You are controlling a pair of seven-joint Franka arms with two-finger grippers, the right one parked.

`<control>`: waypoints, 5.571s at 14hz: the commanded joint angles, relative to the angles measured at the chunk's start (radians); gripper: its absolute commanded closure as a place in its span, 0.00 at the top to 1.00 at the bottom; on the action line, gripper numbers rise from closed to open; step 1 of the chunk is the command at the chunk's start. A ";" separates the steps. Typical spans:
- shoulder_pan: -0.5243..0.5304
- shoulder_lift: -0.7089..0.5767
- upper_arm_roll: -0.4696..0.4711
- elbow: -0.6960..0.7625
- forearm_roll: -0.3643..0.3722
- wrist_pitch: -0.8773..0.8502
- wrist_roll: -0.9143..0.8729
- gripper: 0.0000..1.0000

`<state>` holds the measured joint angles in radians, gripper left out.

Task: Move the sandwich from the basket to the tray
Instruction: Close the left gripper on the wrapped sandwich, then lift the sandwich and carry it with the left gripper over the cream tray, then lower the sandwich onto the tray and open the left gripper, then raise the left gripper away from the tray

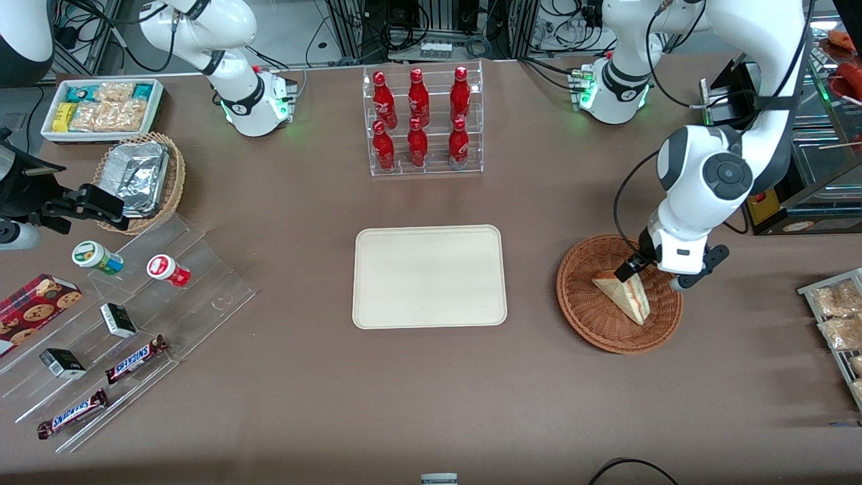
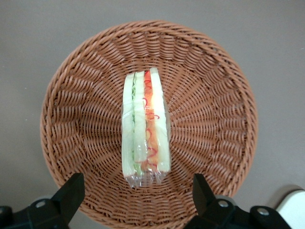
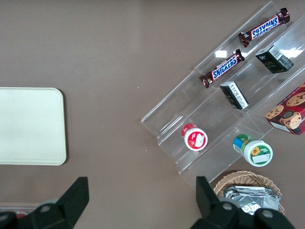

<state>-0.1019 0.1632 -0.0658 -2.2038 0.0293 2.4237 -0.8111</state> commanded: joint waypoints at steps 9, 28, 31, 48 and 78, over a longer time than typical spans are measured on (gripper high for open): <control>-0.007 0.110 0.027 0.013 0.038 0.090 -0.037 0.40; -0.481 0.203 0.009 0.554 0.107 -0.491 -0.048 0.00; -0.591 0.353 0.009 0.680 0.112 -0.488 -0.089 0.00; -0.731 0.639 0.015 0.878 0.176 -0.322 -0.200 0.40; 0.126 -0.211 0.018 0.572 -0.028 -0.948 0.739 1.00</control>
<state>0.0035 -0.0008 -0.0330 -1.5846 0.0181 1.4721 -0.1349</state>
